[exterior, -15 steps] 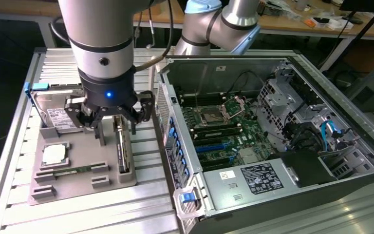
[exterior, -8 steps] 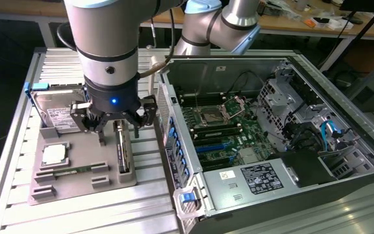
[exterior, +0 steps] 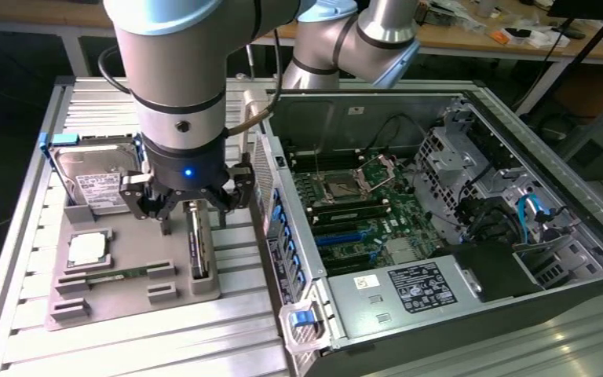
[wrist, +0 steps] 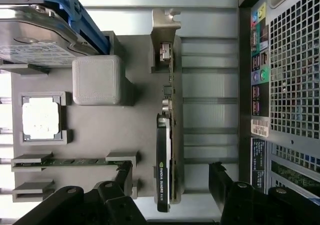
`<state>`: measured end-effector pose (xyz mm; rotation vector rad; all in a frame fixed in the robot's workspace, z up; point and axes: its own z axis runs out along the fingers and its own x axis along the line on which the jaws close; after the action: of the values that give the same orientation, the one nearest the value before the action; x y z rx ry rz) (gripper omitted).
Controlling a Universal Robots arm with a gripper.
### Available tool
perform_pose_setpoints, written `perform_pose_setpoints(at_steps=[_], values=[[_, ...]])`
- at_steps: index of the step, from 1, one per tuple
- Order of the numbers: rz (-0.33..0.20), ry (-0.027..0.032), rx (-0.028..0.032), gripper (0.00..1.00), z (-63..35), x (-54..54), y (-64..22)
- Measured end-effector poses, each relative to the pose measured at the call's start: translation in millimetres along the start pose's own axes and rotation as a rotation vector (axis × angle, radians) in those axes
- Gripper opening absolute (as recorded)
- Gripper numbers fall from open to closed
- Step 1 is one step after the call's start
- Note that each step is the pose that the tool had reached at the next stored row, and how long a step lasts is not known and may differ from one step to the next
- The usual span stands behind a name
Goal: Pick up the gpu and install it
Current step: 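Pick up the gpu and move the gpu toward the slot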
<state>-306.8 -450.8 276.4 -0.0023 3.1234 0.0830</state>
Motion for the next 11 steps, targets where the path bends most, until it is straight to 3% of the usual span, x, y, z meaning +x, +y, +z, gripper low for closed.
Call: perform_pose_setpoints(at_steps=[11], values=[[0.001, 0.0000, 0.0001, 0.72, 19.2, 0.3, 0.3]])
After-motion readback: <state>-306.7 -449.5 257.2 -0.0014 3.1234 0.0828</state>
